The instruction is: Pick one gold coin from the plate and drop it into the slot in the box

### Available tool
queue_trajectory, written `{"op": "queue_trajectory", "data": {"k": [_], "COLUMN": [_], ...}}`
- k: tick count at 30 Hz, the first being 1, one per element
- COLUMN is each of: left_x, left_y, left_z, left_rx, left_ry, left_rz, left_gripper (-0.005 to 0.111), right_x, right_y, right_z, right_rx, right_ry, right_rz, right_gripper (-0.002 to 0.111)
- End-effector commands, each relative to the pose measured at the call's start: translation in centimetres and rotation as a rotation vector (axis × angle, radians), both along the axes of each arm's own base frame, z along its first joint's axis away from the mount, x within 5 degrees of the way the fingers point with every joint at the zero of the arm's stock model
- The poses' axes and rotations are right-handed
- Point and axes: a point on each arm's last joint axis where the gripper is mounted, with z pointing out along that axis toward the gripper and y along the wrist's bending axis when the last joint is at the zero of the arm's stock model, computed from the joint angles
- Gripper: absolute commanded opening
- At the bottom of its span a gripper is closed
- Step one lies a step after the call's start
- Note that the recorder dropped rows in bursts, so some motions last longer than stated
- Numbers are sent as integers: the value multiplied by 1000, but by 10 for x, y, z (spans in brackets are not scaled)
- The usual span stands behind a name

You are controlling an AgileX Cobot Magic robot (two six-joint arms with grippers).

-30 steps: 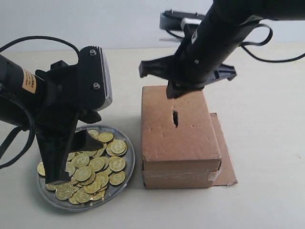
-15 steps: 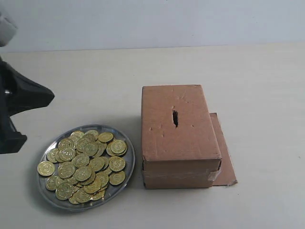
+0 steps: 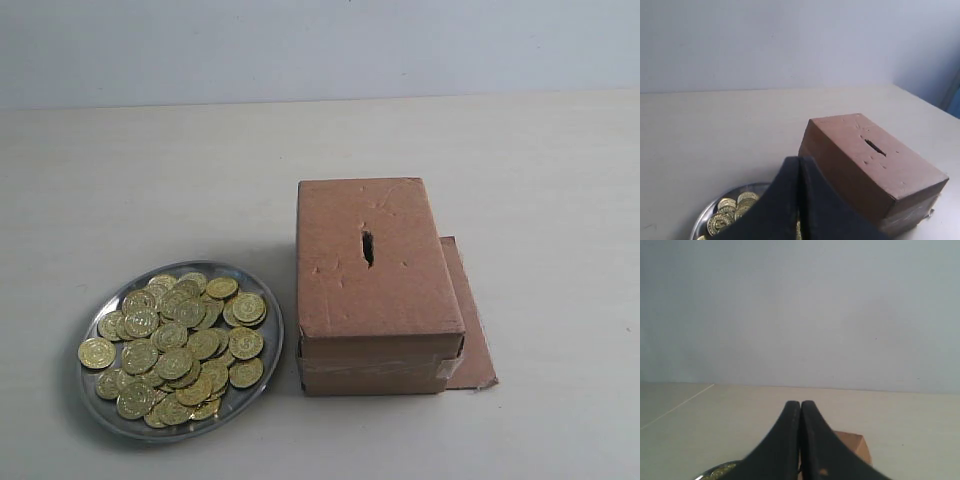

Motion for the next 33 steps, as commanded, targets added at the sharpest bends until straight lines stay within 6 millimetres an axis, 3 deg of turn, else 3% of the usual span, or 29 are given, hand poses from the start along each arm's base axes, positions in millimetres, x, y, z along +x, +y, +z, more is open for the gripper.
{"op": "queue_trajectory", "data": {"k": [1, 6, 14, 21, 26, 33], "left_x": [-5, -6, -5, -8, -11, -12], "left_y": [8, 9, 10, 7, 2, 1], "left_z": [-17, -15, -14, -18, -23, -24], "left_rx": [-120, -140, -138, 107, 135, 139], "left_ry": [0, -15, -33, -141, -102, -94], "left_rz": [60, 63, 78, 4, -66, -79], "left_gripper": [0, 0, 0, 0, 0, 0], "right_x": [-2, 0, 1, 1, 1, 0], "right_y": [2, 4, 1, 1, 0, 3], "right_z": [-33, -63, -75, -76, -78, -70], "right_rx": [56, 42, 3, -10, 25, 52], "right_ry": [16, 81, 188, 192, 250, 156], "right_rz": [29, 38, 1, -3, -17, 19], "right_gripper": [0, 0, 0, 0, 0, 0]}}
